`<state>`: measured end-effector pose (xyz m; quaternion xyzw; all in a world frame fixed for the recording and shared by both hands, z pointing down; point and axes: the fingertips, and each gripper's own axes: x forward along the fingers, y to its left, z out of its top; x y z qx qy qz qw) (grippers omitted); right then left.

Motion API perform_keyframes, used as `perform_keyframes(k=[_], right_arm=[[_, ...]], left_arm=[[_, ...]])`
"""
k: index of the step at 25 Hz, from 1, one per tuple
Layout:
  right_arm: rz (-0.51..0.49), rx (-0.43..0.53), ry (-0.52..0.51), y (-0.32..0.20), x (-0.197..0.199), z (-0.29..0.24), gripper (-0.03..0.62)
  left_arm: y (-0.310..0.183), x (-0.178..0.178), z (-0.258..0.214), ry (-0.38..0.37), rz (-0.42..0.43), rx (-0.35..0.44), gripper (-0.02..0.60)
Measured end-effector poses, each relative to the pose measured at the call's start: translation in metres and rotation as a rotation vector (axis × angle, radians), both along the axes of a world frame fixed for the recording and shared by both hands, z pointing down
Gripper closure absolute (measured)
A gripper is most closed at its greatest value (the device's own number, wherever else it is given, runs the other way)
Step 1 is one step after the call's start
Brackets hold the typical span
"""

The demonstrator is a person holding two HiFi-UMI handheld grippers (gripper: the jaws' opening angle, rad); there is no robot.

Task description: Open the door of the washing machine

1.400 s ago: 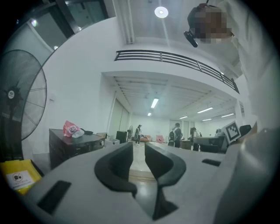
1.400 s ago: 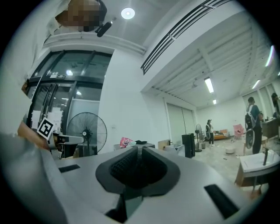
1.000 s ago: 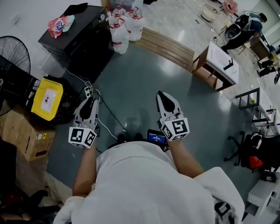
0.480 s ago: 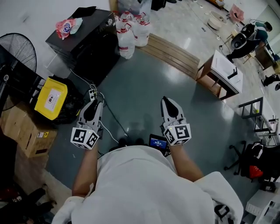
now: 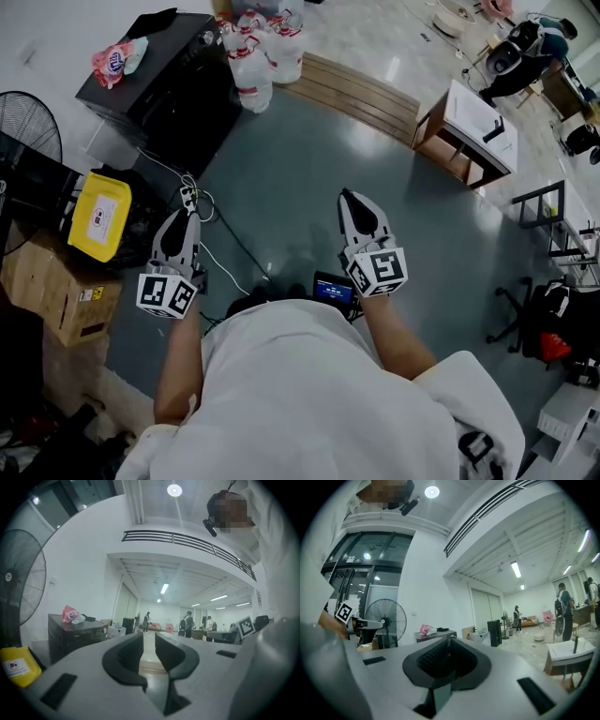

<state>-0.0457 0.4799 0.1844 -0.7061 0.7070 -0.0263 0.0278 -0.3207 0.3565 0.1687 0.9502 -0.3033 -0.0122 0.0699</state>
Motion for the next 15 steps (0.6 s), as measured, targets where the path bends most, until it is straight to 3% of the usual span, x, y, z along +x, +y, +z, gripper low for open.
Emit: perform_keyframes(k=[9,15], right_arm=[[0.0,-0.024,-0.008,-0.002,0.021,0.014,0.553],[0.014,-0.054,-0.005,-0.033,0.037,0.025,0.553]], left_arm=[[-0.005,0.016,0.007,0.009,-0.011,-0.002,0.502],[-0.038,0.028,0.029,-0.005,-0.013,-0.036,0.502]])
